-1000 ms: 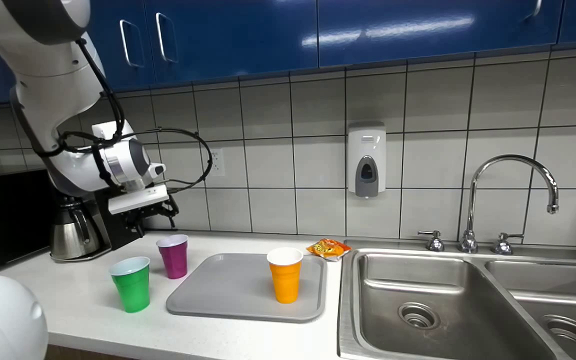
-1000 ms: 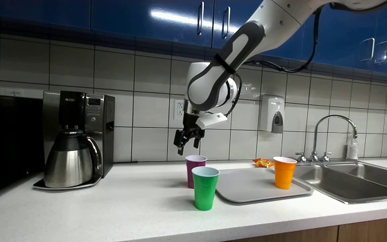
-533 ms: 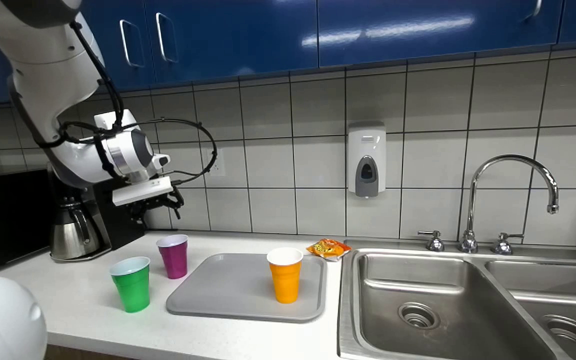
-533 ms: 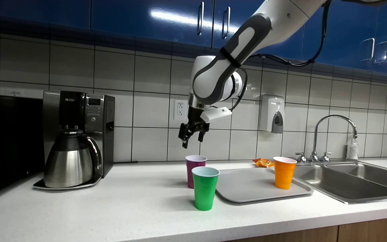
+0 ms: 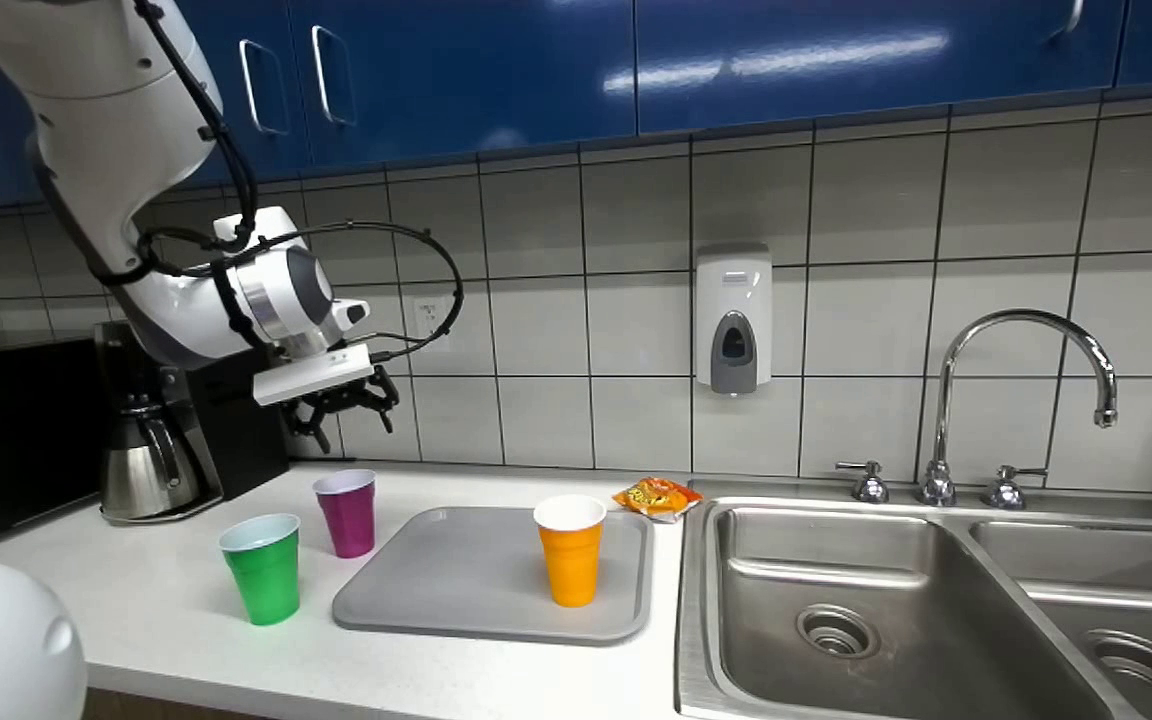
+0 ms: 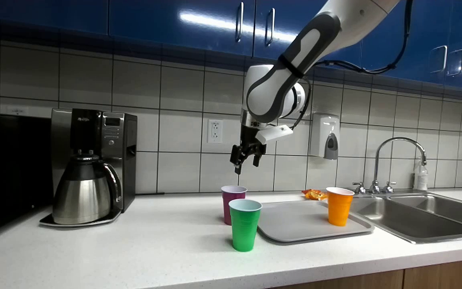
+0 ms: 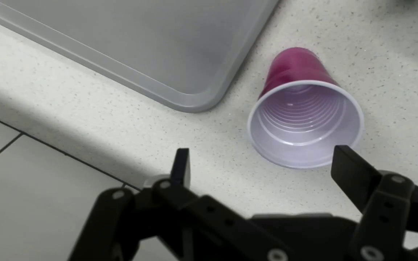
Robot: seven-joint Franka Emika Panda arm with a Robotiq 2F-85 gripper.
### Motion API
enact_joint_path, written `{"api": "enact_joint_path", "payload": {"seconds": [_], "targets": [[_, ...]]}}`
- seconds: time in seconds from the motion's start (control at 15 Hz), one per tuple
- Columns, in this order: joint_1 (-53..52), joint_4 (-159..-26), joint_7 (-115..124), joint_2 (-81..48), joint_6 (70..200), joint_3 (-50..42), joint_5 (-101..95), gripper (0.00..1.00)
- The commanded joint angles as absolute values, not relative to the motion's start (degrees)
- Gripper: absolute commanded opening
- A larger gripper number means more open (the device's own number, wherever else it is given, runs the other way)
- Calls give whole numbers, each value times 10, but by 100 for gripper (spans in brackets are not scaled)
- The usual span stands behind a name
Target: Remove the green, purple and orange cups from the tray
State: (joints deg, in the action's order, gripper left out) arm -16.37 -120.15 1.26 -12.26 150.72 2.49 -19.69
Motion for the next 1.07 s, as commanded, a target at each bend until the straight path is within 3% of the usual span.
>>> {"api": "enact_joint_path", "payload": {"seconds": [0.0, 1.0], "targets": [[-138, -1252, 33, -78, 1524, 21, -223, 100], [-50, -1348, 14, 28, 1541, 4, -227, 100]]}}
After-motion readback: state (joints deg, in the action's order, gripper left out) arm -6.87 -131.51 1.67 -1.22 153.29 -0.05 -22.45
